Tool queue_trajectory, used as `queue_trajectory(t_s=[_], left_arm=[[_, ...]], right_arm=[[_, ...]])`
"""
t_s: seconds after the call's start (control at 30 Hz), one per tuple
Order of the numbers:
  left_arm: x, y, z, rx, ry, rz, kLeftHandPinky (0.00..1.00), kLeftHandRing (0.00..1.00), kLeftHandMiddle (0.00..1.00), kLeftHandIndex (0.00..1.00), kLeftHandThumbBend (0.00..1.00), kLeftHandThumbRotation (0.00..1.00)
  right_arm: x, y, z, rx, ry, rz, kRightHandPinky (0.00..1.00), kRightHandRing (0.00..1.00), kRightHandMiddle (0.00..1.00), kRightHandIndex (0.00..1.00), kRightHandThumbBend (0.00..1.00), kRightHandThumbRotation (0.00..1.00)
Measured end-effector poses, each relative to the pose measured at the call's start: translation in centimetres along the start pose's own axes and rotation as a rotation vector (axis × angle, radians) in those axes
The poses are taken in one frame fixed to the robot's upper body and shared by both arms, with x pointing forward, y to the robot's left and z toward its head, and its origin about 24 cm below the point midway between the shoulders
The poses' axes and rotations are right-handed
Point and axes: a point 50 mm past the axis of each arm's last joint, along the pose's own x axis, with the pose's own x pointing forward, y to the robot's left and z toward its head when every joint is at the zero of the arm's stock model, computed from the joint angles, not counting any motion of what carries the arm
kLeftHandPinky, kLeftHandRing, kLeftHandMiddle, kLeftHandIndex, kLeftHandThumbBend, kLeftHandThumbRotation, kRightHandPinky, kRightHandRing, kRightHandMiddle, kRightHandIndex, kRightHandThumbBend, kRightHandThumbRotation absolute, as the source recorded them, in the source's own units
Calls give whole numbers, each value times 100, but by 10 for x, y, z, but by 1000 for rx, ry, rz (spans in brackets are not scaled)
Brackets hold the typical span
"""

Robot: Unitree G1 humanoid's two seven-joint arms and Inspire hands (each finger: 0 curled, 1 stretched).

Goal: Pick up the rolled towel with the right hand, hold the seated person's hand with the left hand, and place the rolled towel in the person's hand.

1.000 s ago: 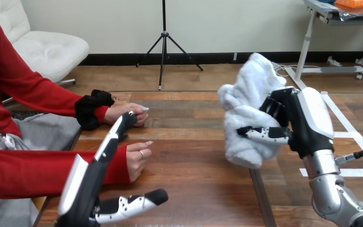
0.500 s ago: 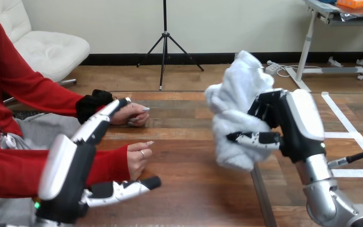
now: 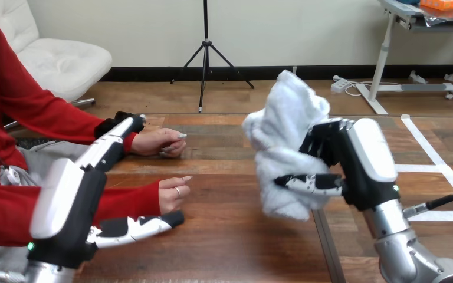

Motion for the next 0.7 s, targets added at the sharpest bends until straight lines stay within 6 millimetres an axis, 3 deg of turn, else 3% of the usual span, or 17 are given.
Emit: queue_trajectory(t_s=[0.33, 0.7], left_arm=[[3, 11, -4, 69, 19, -46, 76, 85, 87, 90, 100, 42], [5, 21, -9, 138, 28, -108, 74, 83, 87, 89, 100, 37]], right_arm=[[1, 3, 9, -1, -99, 23, 7, 10, 15, 13, 67, 0], [6, -1, 18, -2, -193, 10, 6, 9, 15, 13, 74, 0]])
